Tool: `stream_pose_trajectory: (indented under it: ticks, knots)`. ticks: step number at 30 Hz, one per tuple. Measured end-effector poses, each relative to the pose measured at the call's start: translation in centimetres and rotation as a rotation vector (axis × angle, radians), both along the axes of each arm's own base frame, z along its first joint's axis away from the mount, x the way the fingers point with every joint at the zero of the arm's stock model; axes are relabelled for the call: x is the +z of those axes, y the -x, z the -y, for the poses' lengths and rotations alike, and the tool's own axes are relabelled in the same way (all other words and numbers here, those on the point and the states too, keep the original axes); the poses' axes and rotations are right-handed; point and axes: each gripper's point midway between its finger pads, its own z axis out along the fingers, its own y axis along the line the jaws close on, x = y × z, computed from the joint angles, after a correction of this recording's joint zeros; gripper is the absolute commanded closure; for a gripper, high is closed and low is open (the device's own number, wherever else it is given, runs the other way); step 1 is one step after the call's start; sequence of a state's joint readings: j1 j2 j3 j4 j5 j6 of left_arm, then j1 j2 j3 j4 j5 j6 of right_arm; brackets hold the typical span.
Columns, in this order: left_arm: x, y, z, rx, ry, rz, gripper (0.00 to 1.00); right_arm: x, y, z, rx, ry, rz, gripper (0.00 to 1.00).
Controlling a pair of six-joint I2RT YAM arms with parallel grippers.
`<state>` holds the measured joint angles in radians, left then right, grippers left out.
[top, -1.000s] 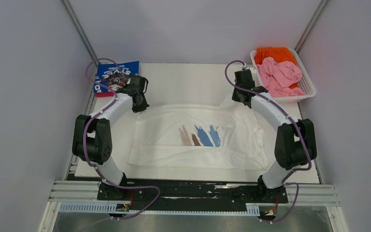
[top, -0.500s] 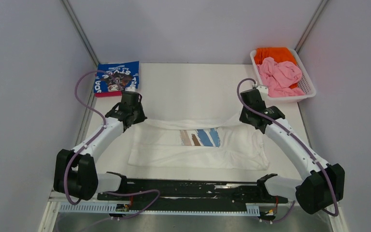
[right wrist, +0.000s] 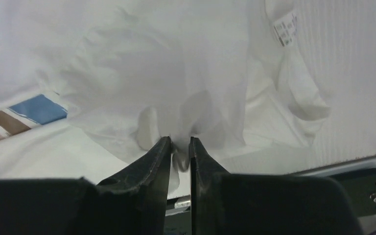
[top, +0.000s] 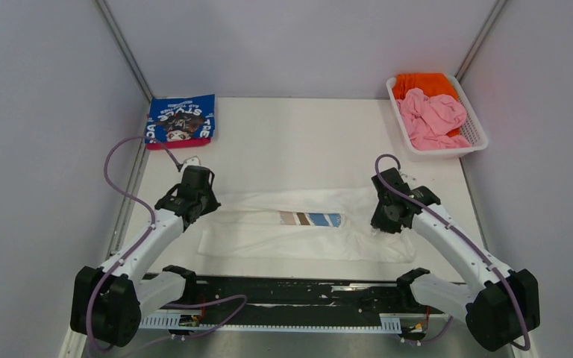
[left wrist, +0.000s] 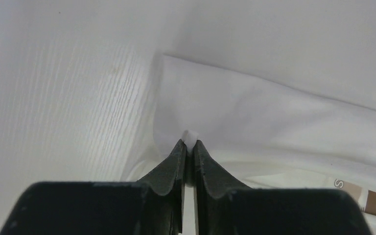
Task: Fold and stack the t-shirts
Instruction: Fold the other side of the tshirt into a rectangle, then rotate the tshirt 90 degrees
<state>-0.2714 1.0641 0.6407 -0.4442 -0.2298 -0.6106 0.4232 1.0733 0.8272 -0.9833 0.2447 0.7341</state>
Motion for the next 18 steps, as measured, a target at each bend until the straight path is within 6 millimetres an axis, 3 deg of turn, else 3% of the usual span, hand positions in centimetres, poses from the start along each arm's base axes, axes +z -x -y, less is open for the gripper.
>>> stream_pose_trajectory:
  ticks: [1, 2, 5, 7, 8, 9, 14, 18]
  knots:
    - [-0.4, 0.5, -0.2, 0.015, 0.001, -0.011, 0.83, -0.9, 0.9, 0.0, -0.017, -0.008, -0.039, 0.63]
    - [-0.8, 0.9, -0.4, 0.030, -0.001, -0.021, 0.75, -1.6, 1.8, -0.1, -0.027, -0.018, -0.075, 0.53]
    - [-1.6, 2.4, -1.4, 0.102, -0.009, -0.065, 0.50, -3.1, 4.7, -0.7, -0.043, -0.056, -0.174, 0.38]
    - [-1.5, 3.3, -2.2, 0.157, -0.023, -0.079, 0.09, -2.9, 5.9, -1.3, -0.037, -0.107, -0.185, 0.18]
    - [-1.3, 3.6, -2.5, 0.173, -0.029, -0.076, 0.05, -2.5, 6.1, -1.6, -0.033, -0.133, -0.176, 0.04]
    - [-0.9, 4.0, -2.9, 0.206, -0.029, -0.068, 0.01, -1.9, 6.3, -2.0, -0.022, -0.169, -0.156, 0.01]
    - [2.9, 3.3, -3.2, 0.243, -0.007, 0.019, 0.00, 0.7, 5.3, -2.7, 0.012, -0.241, -0.023, 0.00]
    - [6.2, 1.0, -1.4, 0.176, 0.059, 0.088, 0.00, 2.6, 2.8, -3.9, 0.037, -0.293, 0.098, 0.00]
